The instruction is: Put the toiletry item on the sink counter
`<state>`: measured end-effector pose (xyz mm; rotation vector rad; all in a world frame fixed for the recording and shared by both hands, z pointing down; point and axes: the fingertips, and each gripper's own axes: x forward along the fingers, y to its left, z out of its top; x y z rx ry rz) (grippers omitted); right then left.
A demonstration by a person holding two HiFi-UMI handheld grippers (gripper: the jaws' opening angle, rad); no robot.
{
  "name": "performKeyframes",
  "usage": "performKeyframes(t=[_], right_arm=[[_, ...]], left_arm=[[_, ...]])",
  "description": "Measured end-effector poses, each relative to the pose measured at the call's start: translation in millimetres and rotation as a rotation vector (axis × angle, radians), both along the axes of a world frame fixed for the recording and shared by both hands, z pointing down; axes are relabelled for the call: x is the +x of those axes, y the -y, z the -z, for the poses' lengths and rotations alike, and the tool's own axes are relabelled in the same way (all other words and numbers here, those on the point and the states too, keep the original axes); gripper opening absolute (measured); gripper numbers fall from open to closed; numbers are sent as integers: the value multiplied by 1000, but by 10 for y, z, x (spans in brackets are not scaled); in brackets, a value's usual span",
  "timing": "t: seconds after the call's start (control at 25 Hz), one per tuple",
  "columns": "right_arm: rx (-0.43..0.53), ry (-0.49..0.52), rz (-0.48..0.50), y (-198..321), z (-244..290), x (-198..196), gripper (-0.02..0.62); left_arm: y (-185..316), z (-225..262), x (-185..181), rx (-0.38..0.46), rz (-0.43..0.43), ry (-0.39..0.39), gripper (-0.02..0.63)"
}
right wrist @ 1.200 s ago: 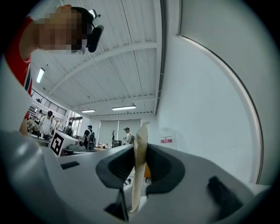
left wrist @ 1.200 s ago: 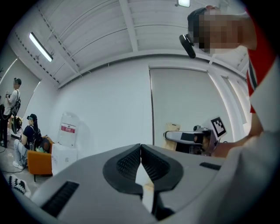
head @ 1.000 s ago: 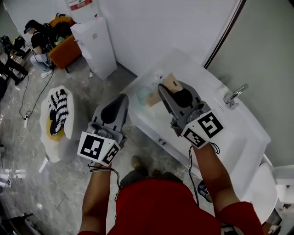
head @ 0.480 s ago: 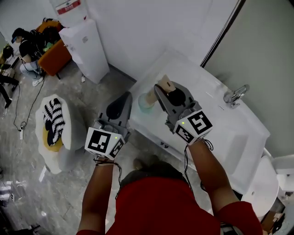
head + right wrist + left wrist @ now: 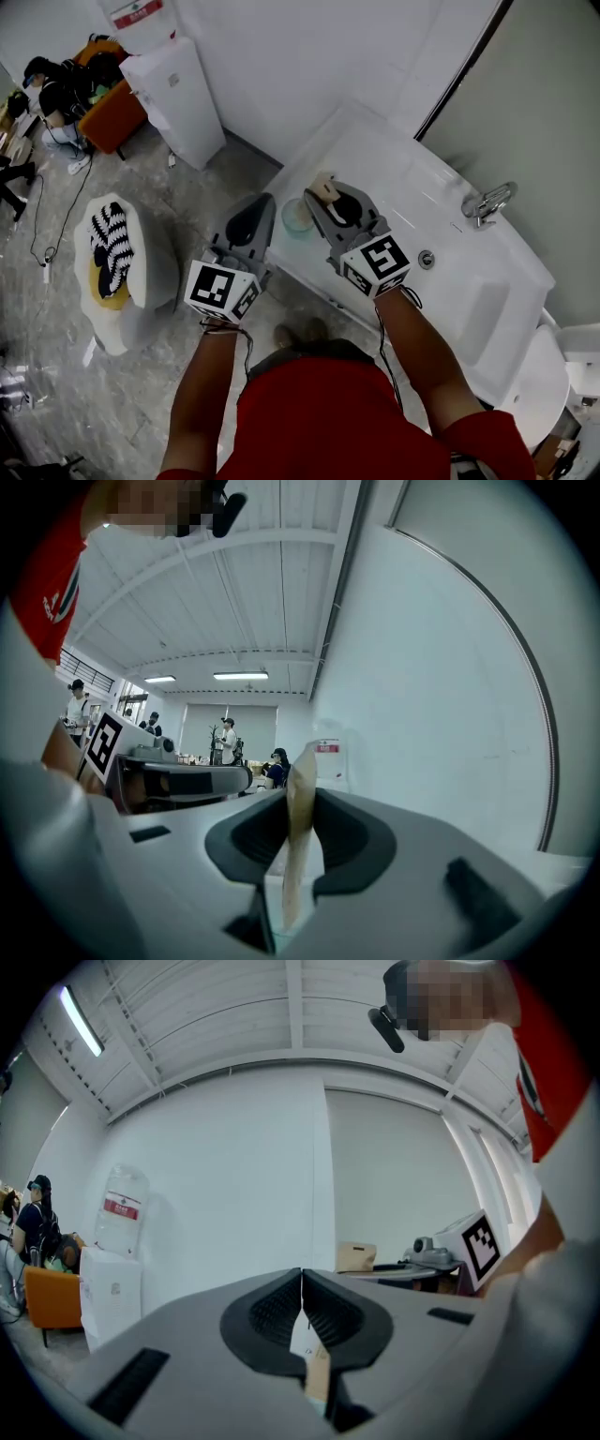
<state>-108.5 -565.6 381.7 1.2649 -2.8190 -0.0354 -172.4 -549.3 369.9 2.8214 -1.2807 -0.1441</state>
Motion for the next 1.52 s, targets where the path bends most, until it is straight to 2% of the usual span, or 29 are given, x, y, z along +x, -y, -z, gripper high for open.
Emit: performKeyframes(t=[0.44, 0.76, 1.0, 1.24, 1.52], right_arm=[[-121, -9, 11, 215, -515, -58, 86], [-167, -89, 24, 264, -730, -63, 89], [-221, -159, 7, 277, -869, 24, 183], [-276, -201, -20, 262, -1018, 192, 204], [-335, -185, -28, 140, -1107, 372, 207]], left_arm=[[140, -182, 67, -42, -10, 1, 20], [236, -231, 69, -55, -13, -6, 20], [238, -289, 126, -69, -26, -5, 20], [226, -329, 234, -70, -44, 3, 20], [153, -303, 281, -69, -57, 6, 20]])
